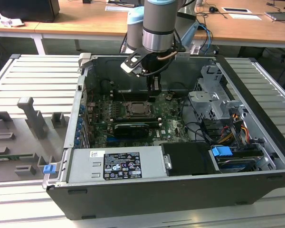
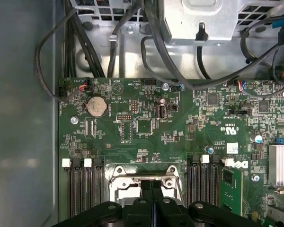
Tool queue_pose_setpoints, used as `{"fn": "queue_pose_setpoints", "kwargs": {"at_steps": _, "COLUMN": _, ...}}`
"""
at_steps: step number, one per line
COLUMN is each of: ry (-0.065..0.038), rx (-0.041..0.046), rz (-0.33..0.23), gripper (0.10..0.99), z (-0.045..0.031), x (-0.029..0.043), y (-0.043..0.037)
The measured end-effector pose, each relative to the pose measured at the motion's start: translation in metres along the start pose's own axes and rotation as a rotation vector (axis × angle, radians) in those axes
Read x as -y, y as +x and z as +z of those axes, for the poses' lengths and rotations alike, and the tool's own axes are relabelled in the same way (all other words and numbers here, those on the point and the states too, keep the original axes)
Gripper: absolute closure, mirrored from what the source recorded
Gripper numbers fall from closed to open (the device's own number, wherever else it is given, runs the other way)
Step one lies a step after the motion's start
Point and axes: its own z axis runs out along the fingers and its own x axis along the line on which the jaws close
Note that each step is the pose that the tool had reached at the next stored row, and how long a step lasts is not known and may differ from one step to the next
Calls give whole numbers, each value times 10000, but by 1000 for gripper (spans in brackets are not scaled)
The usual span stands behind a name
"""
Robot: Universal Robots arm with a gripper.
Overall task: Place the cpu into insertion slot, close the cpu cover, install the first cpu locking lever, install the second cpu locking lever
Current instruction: 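Close the cpu cover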
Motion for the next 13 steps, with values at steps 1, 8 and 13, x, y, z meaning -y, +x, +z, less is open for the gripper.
{"fn": "queue_pose_setpoints", "kwargs": {"at_steps": 1, "ry": 0, "rx": 0, "rz": 0, "gripper": 980, "z": 11, "x": 8, "y": 1}}
{"fn": "queue_pose_setpoints", "kwargs": {"at_steps": 8, "ry": 3, "rx": 1, "rz": -5, "gripper": 980, "z": 68, "x": 59, "y": 3}}
{"fn": "queue_pose_setpoints", "kwargs": {"at_steps": 13, "ry": 4, "rx": 1, "rz": -13, "gripper": 980, "z": 131, "x": 146, "y": 6}}
